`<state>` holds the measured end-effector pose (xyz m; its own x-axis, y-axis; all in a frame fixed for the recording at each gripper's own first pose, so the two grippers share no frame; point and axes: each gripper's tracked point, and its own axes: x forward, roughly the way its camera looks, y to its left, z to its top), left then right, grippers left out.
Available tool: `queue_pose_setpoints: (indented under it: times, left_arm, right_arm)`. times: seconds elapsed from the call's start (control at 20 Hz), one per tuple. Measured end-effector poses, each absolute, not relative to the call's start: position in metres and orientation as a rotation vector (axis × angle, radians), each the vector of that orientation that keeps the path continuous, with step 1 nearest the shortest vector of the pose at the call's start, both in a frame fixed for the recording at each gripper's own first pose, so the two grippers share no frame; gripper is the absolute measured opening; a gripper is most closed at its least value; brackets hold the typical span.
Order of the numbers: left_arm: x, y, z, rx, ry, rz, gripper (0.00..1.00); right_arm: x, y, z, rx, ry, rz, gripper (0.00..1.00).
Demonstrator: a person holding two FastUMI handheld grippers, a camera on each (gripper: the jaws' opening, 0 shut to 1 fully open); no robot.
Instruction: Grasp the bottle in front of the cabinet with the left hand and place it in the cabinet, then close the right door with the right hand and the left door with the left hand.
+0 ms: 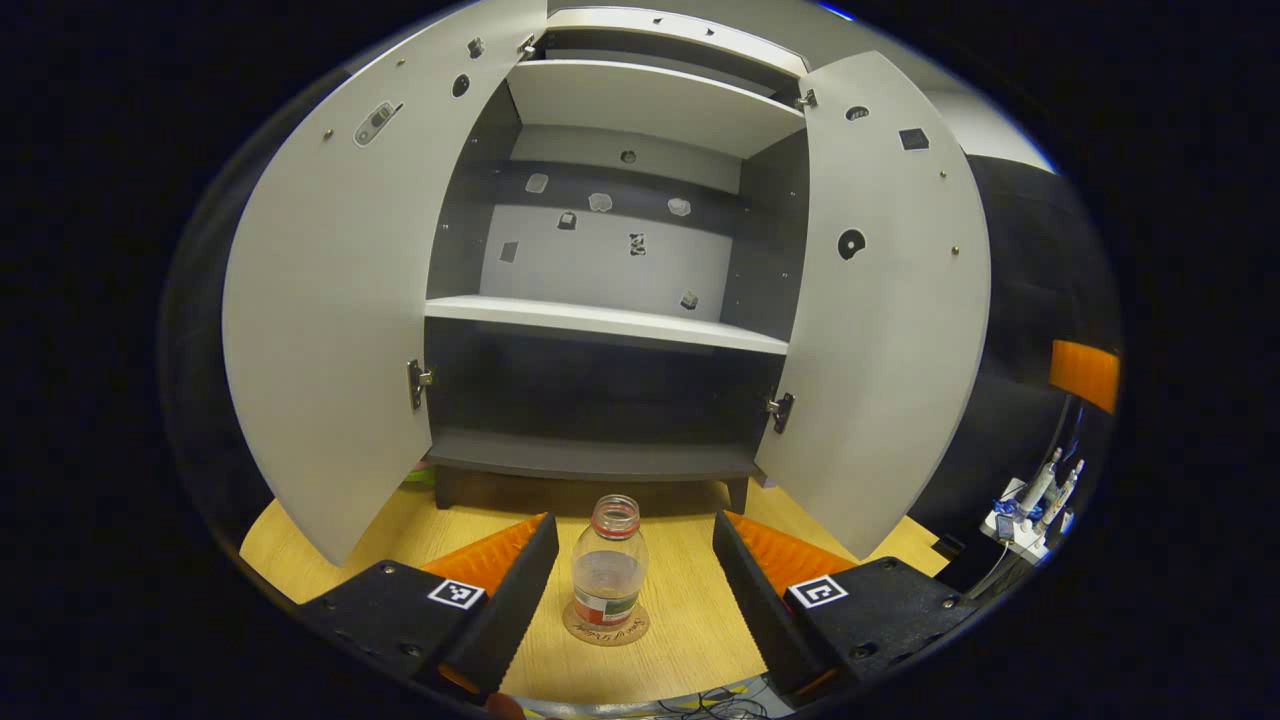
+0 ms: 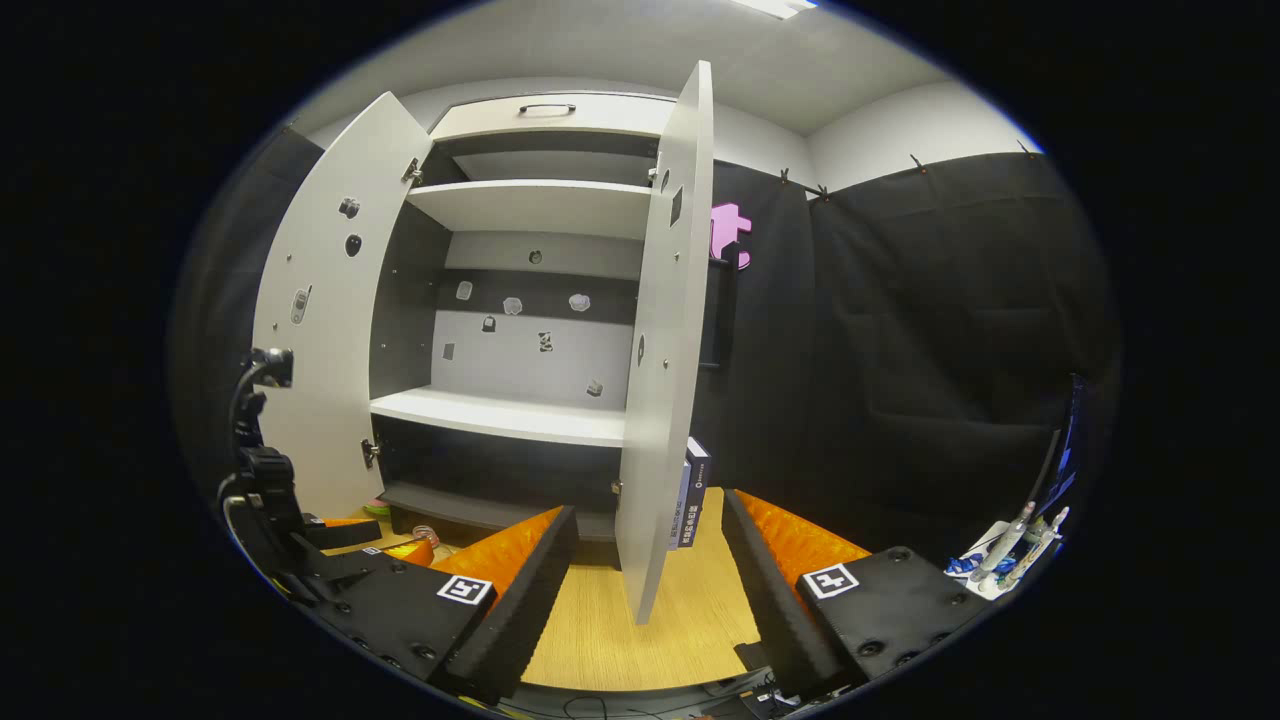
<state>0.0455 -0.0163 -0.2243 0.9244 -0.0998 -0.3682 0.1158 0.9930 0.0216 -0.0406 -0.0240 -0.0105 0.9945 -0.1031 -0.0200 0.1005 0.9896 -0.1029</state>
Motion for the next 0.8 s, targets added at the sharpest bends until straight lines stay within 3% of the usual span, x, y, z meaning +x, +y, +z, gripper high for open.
queue_pose_setpoints:
  times: [0.4, 0.45, 0.8]
  left_arm:
    - [0.069, 0.002, -0.299, 0.049, 0.499, -0.066, 0.96]
    - [0.072, 0.005, -0.306, 0.061, 0.510, -0.060, 0.95]
    - [0.079, 0.005, -0.336, 0.075, 0.573, -0.064, 0.94]
  right_arm:
    - [-0.038, -0.036, -0.017, -0.108, 0.058, -0.127, 0.92]
    - [-0.038, -0.038, -0.019, -0.110, 0.062, -0.132, 0.97]
    - [-0.037, -0.048, -0.029, -0.105, 0.098, -0.150, 0.97]
